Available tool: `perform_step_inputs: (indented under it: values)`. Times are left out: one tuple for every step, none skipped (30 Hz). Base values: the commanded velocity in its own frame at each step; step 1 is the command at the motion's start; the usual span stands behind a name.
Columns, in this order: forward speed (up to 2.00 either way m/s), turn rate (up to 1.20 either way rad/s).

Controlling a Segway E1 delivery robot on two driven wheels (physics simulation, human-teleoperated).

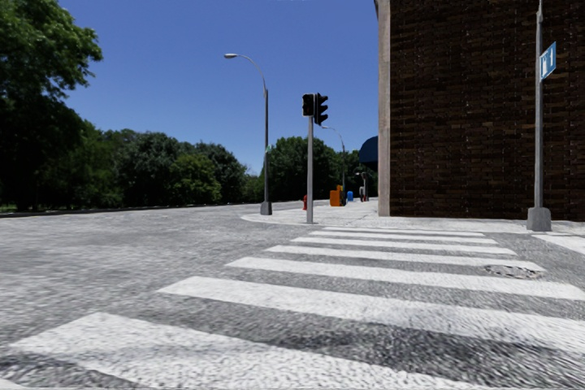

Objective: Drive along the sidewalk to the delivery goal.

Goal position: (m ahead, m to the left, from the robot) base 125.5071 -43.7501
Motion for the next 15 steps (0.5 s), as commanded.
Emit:
perform_step_inputs:
  values:
    - [2.0,-1.14]
    - [2.0,-1.07]
    - [2.0,-0.84]
    - [2.0,-0.78]
    - [2.0,-0.78]
    - [2.0,-0.68]
    - [2.0,-0.65]
    - [2.0,-0.6]
    - [2.0,-0.6]
    - [2.0,-0.11]
    - [2.0,-0.04]
    - [2.0,0.0]
    - [2.0,0.0]
    - [2.0,0.0]
    - [2.0,0.0]
